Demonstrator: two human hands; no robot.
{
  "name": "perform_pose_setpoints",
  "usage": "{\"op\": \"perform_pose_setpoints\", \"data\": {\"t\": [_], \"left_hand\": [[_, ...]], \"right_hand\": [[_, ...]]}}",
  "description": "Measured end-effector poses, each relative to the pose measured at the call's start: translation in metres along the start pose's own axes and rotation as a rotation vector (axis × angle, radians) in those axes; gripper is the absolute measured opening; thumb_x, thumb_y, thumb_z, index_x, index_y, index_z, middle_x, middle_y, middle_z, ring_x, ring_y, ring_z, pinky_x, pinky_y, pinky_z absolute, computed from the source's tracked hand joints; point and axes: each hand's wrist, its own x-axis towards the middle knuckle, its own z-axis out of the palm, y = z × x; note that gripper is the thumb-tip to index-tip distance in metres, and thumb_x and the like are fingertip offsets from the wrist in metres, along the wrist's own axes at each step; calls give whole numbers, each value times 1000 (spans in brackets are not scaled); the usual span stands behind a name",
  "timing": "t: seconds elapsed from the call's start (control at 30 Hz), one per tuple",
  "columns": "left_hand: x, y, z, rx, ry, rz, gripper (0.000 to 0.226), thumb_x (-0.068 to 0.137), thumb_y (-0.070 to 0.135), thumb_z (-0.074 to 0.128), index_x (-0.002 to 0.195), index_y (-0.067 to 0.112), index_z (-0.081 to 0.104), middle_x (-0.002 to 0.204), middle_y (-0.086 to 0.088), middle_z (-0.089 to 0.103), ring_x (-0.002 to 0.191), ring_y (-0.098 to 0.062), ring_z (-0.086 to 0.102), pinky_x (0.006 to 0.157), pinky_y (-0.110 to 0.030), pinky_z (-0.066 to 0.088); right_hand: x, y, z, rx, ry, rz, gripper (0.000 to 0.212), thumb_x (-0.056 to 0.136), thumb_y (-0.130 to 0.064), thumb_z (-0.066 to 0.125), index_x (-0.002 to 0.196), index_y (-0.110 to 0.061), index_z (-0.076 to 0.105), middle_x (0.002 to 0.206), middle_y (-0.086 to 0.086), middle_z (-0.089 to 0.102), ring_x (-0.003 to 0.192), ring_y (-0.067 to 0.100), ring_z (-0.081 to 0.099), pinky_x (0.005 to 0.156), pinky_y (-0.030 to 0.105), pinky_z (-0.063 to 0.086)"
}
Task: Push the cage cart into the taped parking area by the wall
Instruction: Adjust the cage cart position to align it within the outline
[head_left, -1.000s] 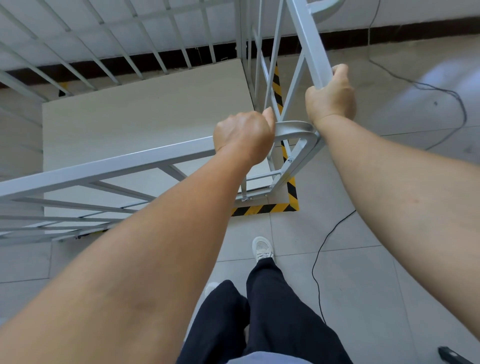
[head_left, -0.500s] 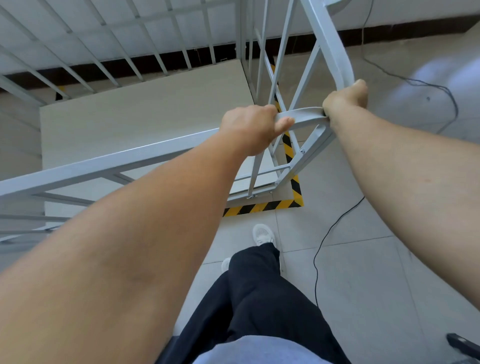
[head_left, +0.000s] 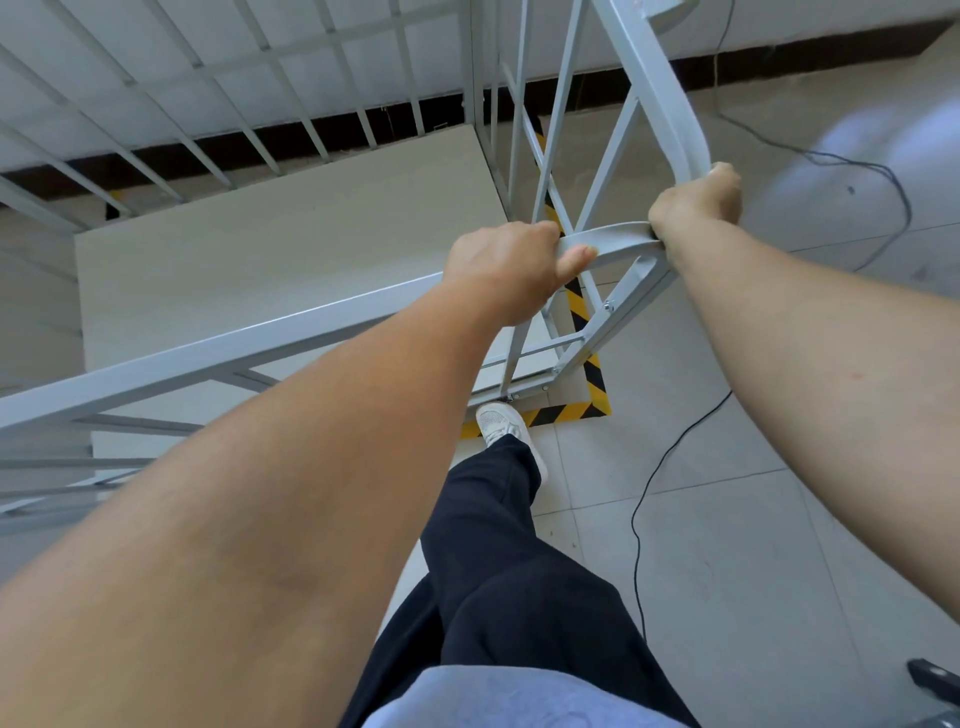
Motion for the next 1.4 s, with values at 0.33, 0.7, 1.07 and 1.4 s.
{"op": "perform_pose_setpoints", "data": {"t": [0.33, 0.7, 1.07, 1.4], "left_hand": [[0, 0, 2, 17, 2, -12, 56, 94, 65, 16, 90, 19, 48, 66, 3, 46, 60, -19, 48, 47, -28, 31], [-2, 2, -2, 0, -11, -30, 53, 95, 63, 18, 89, 18, 45, 65, 2, 44, 59, -18, 46, 48, -29, 30], [-9, -3, -3, 12, -15, -29, 52, 94, 65, 19, 91, 20, 45, 65, 3, 46, 60, -19, 50, 49, -28, 37], [-6, 0, -5, 32, -11, -52, 54, 94, 66, 17, 87, 19, 44, 64, 1, 47, 54, -17, 44, 47, -28, 34]], "right_hand": [[-4, -2, -2, -28, 42, -15, 41, 91, -6, 46, 131, -14, 47, 121, 4, 58, 97, 21, 57, 76, 24, 42], [3, -1, 1, -42, 95, -34, 31, 94, -14, 50, 125, -13, 53, 118, 6, 62, 104, 24, 62, 72, 23, 42], [3, 6, 8, -85, 94, -96, 30, 94, -15, 53, 124, -13, 53, 119, 6, 60, 105, 23, 60, 79, 25, 48], [1, 1, 3, -67, 62, -84, 31, 93, -15, 53, 125, -13, 54, 120, 5, 60, 106, 22, 61, 80, 24, 46]]}}
